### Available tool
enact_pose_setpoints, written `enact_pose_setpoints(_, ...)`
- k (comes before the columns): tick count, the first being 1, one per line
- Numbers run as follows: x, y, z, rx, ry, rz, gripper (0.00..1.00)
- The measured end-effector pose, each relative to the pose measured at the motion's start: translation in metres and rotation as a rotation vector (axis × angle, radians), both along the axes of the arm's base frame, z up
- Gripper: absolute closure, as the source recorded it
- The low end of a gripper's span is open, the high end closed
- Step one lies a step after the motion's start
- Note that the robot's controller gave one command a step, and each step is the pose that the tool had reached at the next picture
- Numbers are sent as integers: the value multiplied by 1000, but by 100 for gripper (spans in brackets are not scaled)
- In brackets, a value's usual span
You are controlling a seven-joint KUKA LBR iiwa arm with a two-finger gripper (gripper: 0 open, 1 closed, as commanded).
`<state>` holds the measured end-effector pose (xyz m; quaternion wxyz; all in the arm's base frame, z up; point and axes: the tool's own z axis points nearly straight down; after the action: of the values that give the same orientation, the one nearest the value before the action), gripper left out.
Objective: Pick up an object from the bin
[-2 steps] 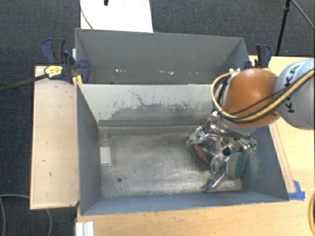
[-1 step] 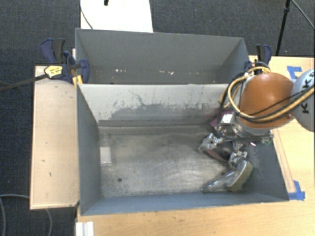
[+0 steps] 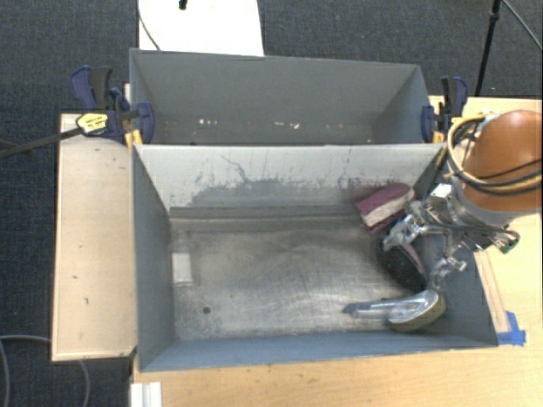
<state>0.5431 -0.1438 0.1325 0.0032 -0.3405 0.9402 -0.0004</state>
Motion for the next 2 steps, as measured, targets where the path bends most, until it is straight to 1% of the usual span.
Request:
enact_pose_setpoints(1, 6, 11, -58, 17, -7, 220, 0)
enact_pose_setpoints(2, 4, 7, -59, 13, -2, 214, 100)
